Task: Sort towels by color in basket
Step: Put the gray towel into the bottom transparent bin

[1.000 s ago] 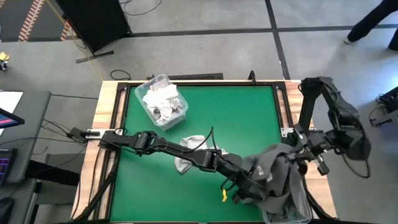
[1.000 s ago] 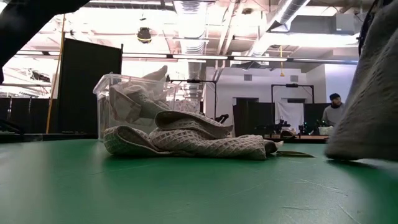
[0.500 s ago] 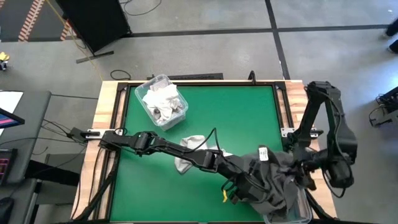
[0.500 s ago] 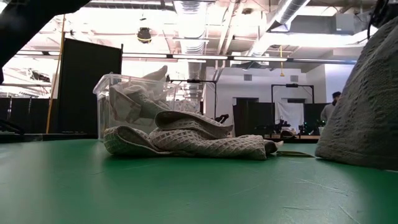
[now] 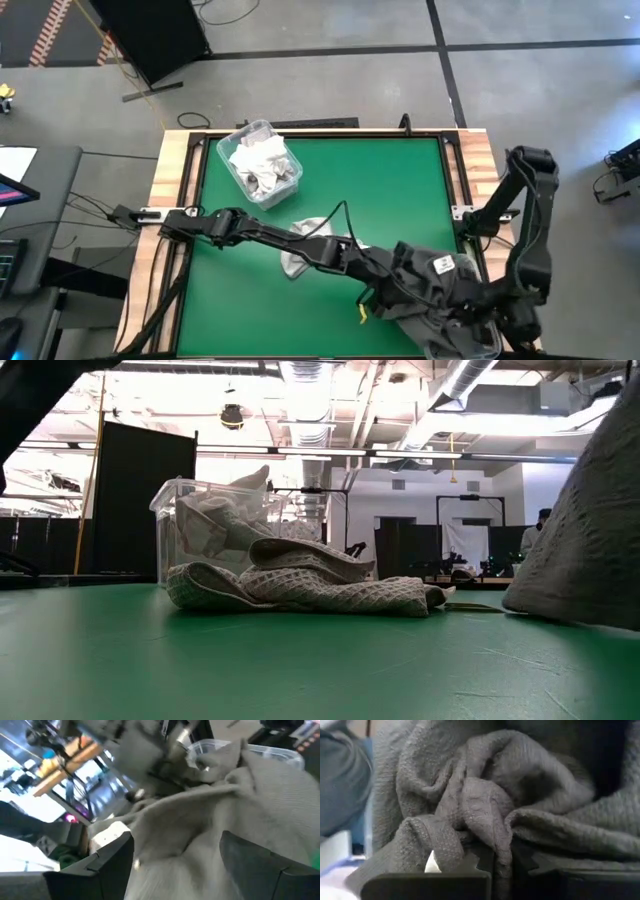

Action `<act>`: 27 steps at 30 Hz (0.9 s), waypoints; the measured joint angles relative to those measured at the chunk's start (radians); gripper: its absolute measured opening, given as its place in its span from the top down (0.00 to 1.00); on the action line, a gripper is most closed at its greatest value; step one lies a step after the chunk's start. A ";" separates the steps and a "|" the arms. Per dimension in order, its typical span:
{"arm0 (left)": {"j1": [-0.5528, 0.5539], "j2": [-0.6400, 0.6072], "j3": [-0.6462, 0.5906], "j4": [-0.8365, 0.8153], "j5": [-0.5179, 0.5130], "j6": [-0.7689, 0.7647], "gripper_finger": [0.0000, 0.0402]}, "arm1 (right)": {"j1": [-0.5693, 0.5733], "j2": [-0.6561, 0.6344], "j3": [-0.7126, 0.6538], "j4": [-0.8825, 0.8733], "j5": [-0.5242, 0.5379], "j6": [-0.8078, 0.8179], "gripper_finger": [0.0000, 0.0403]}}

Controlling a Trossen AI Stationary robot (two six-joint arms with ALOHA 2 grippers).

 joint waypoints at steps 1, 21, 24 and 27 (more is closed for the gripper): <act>0.000 -0.021 0.000 -0.041 -0.001 -0.001 0.31 | -0.020 0.019 0.000 0.016 -0.024 -0.019 0.89; 0.014 0.059 0.001 -0.475 0.023 -0.304 0.31 | -0.162 0.242 0.003 0.096 -0.325 -0.094 0.88; 0.031 0.085 0.001 -0.449 -0.021 -0.343 0.31 | -0.168 0.241 0.002 0.102 -0.327 -0.092 0.87; 0.054 0.093 0.001 -0.444 -0.034 -0.366 0.31 | -0.172 0.242 0.002 0.103 -0.331 -0.092 0.87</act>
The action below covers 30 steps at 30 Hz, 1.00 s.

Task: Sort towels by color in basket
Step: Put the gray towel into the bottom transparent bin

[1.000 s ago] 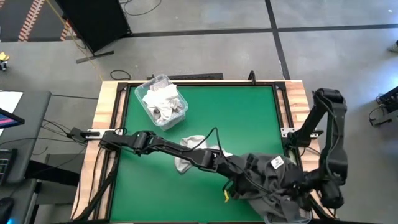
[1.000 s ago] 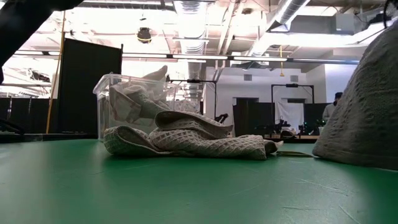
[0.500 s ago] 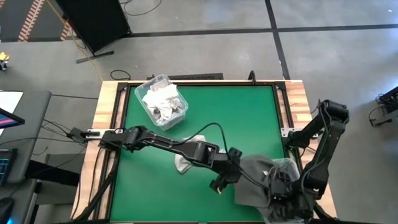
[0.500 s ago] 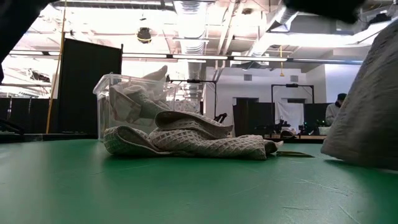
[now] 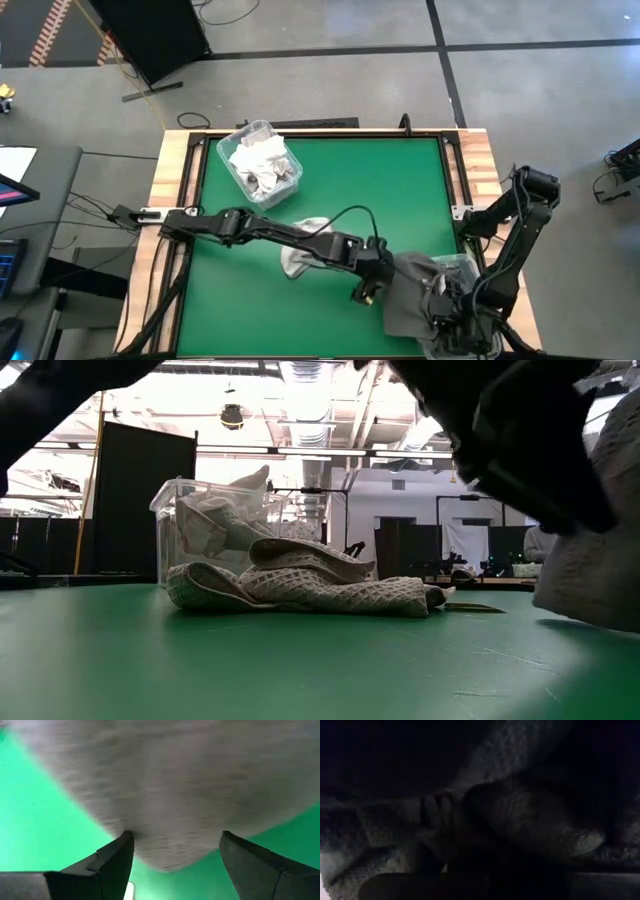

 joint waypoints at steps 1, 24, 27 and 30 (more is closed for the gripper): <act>0.007 0.005 0.000 0.004 -0.001 -0.010 0.31 | -0.001 0.000 0.000 0.000 0.000 0.000 0.87; 0.112 0.052 -0.001 0.076 0.366 0.117 0.31 | -0.021 0.001 -0.001 -0.007 0.000 -0.035 0.87; 0.100 0.067 -0.002 0.083 0.409 0.128 0.31 | -0.021 0.001 -0.001 -0.010 0.000 -0.037 0.87; 0.088 0.065 -0.002 0.091 0.422 0.163 0.36 | -0.020 0.001 -0.002 -0.013 0.000 -0.036 0.87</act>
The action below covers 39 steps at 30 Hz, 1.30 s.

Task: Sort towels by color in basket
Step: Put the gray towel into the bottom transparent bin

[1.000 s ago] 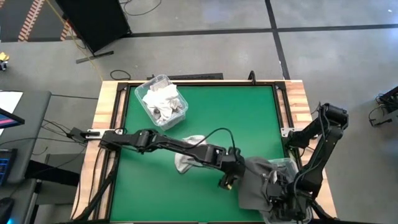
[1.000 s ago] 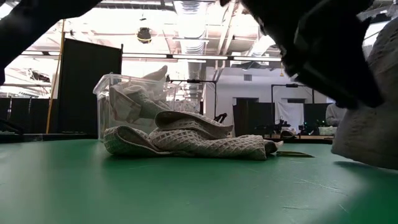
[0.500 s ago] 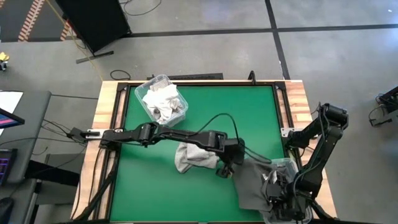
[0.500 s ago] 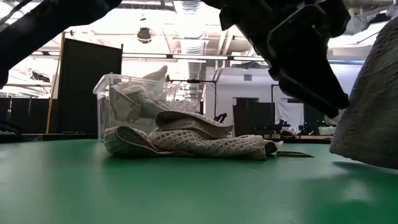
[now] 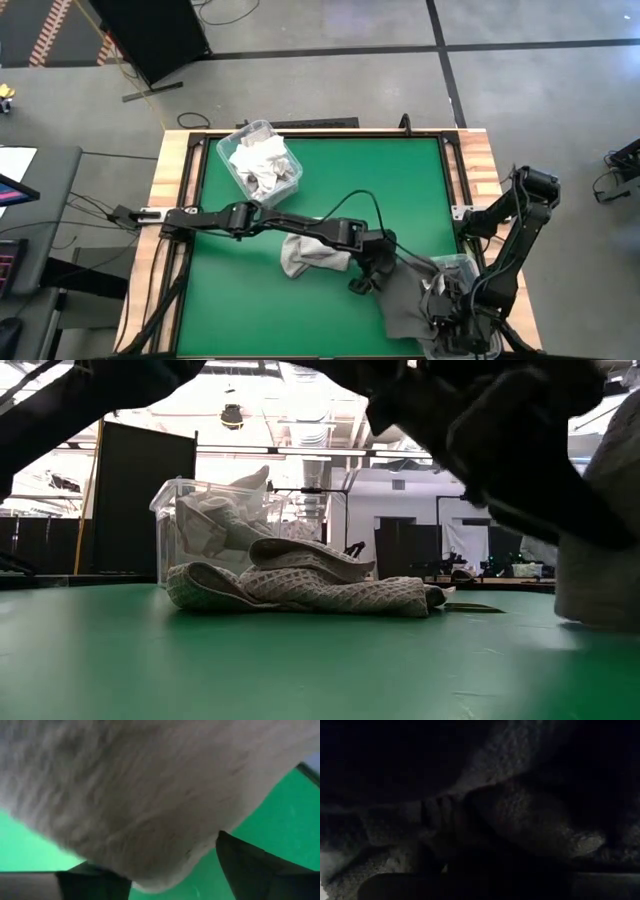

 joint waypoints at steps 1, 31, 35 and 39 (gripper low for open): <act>-0.003 -0.002 0.000 0.004 0.002 0.005 0.39 | 0.000 0.000 0.000 -0.001 0.000 0.001 0.87; -0.101 -0.171 0.002 0.157 -0.051 0.200 1.00 | -0.021 -0.147 0.037 -0.148 0.023 0.014 0.44; -0.105 -0.171 0.002 0.247 -0.074 0.203 1.00 | -0.021 -0.221 0.037 -0.123 0.034 0.019 0.35; -0.105 -0.171 0.002 0.314 -0.077 0.204 1.00 | -0.008 -0.302 0.039 -0.095 0.080 0.008 0.34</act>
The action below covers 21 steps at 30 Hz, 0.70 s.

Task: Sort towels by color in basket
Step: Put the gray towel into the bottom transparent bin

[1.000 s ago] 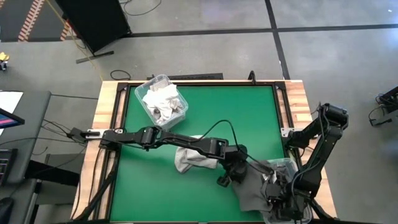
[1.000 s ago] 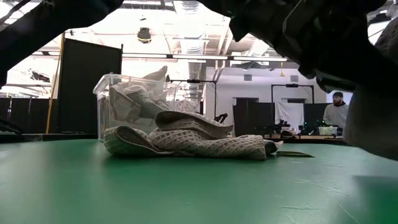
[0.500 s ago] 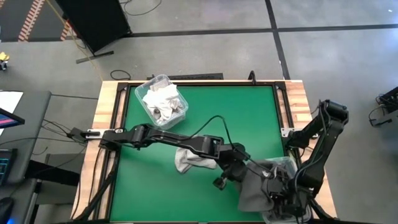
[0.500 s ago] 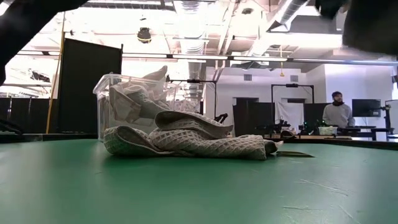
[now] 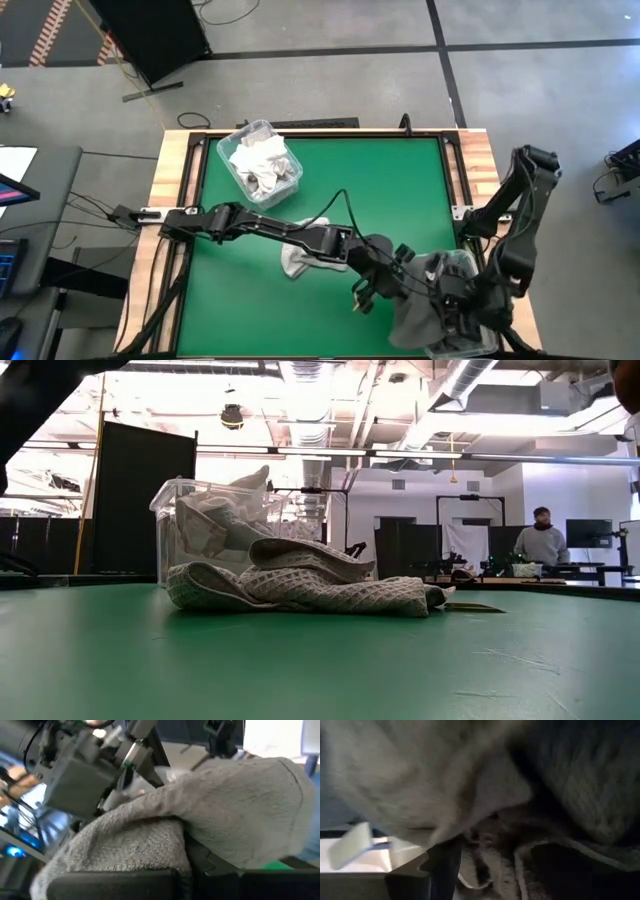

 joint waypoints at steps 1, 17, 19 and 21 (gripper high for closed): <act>-0.001 0.000 0.000 0.016 0.000 0.001 1.00 | 0.004 -0.019 0.000 0.004 0.011 -0.004 0.34; 0.015 0.000 0.000 0.261 0.005 0.013 1.00 | 0.104 -0.238 0.002 -0.021 0.148 -0.034 0.34; 0.018 0.001 0.000 0.281 0.008 0.013 1.00 | 0.117 -0.254 0.002 -0.044 0.161 -0.032 0.34; 0.023 0.001 0.000 0.288 0.011 0.014 1.00 | 0.123 -0.268 0.002 -0.070 0.176 -0.031 0.34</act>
